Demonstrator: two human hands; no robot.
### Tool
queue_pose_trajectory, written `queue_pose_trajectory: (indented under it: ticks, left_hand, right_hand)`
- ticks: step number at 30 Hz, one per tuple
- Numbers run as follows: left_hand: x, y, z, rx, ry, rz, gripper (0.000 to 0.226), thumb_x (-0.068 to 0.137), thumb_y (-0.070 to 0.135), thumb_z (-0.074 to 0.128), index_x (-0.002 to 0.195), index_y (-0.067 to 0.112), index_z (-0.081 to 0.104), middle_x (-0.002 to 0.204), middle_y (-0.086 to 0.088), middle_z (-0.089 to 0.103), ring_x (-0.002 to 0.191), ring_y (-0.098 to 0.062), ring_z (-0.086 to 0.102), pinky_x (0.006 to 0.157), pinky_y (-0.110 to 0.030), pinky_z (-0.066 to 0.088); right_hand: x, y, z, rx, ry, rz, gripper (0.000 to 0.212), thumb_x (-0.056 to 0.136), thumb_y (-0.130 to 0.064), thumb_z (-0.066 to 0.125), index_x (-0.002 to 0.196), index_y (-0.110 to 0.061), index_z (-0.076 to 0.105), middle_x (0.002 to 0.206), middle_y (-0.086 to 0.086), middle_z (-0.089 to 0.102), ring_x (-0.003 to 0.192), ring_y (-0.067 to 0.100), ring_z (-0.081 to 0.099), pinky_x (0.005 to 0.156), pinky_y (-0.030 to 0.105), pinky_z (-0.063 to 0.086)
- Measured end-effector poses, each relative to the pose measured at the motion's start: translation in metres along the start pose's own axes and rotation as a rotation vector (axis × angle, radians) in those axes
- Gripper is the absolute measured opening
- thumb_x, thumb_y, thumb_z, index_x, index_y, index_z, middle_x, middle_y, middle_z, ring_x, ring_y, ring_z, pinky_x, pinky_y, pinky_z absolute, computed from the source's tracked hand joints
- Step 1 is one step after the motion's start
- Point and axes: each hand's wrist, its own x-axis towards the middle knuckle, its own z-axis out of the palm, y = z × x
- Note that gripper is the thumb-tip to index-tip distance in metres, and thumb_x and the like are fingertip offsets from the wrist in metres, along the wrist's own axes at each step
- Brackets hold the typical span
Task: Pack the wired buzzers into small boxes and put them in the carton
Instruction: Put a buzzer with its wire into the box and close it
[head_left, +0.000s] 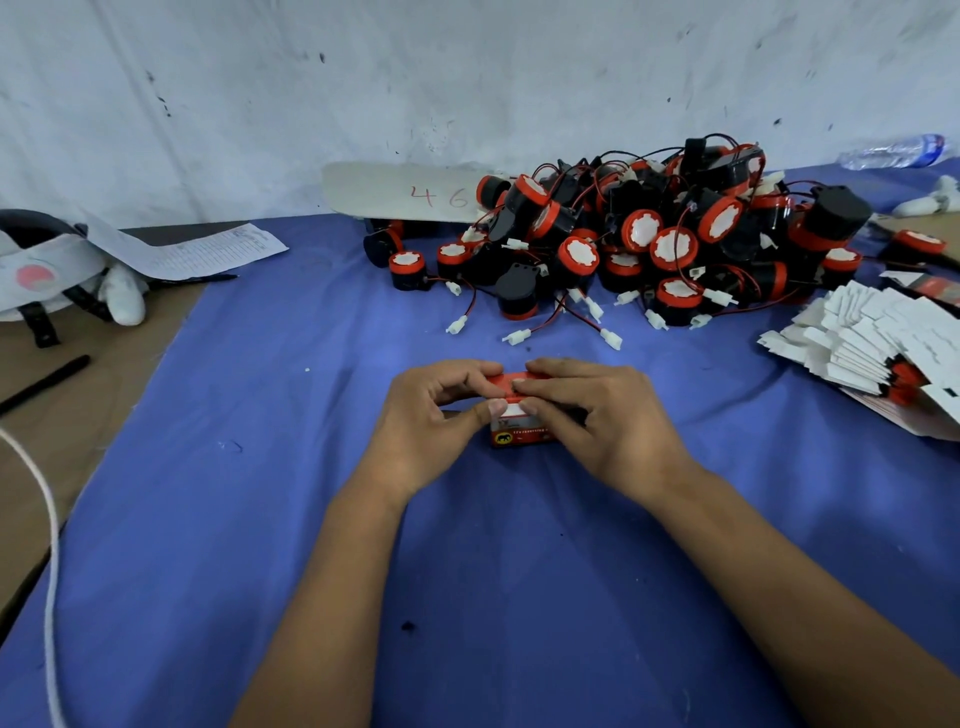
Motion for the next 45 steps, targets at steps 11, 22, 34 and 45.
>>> queue_pose_trajectory:
  ticks: [11,22,34,45]
  left_hand:
    - [0.0,0.005,-0.002,0.025,-0.014,0.021,0.025,0.086,0.004,0.081,0.076,0.025,0.074,0.112,0.004,0.075,0.104,-0.001,0.07,0.088,-0.014,0.05]
    - [-0.002,0.005,0.0,-0.009,-0.052,0.07,0.019,0.076,0.003,0.09,0.082,0.019,0.081,0.114,0.003,0.073,0.111,-0.007,0.069,0.094,-0.026,0.057]
    - [0.001,-0.004,0.004,0.113,0.066,0.152,0.017,0.075,-0.008,0.086,0.08,0.007,0.078,0.1,0.002,0.078,0.105,-0.012,0.072,0.096,-0.037,0.057]
    - [0.001,-0.005,0.007,0.248,0.138,0.308,0.024,0.069,-0.003,0.091,0.073,0.014,0.074,0.095,0.005,0.078,0.098,-0.012,0.067,0.09,-0.021,0.051]
  right_hand:
    - [0.0,0.004,-0.006,0.141,-0.051,0.065,0.024,0.095,-0.029,0.073,0.118,-0.029,0.078,0.131,-0.007,0.069,0.125,0.004,0.061,0.098,0.038,0.055]
    - [0.002,0.002,-0.01,0.353,-0.11,0.185,0.025,0.09,-0.017,0.079,0.112,-0.027,0.08,0.13,-0.006,0.07,0.124,-0.002,0.06,0.103,0.03,0.053]
    - [0.001,0.018,-0.017,0.504,-0.103,0.237,0.013,0.09,-0.004,0.076,0.099,-0.01,0.082,0.123,-0.006,0.072,0.118,0.003,0.066,0.093,0.032,0.059]
    - [0.001,0.017,-0.008,0.223,0.023,-0.034,0.019,0.081,-0.016,0.087,0.096,-0.008,0.079,0.119,0.004,0.074,0.129,0.016,0.062,0.106,0.042,0.052]
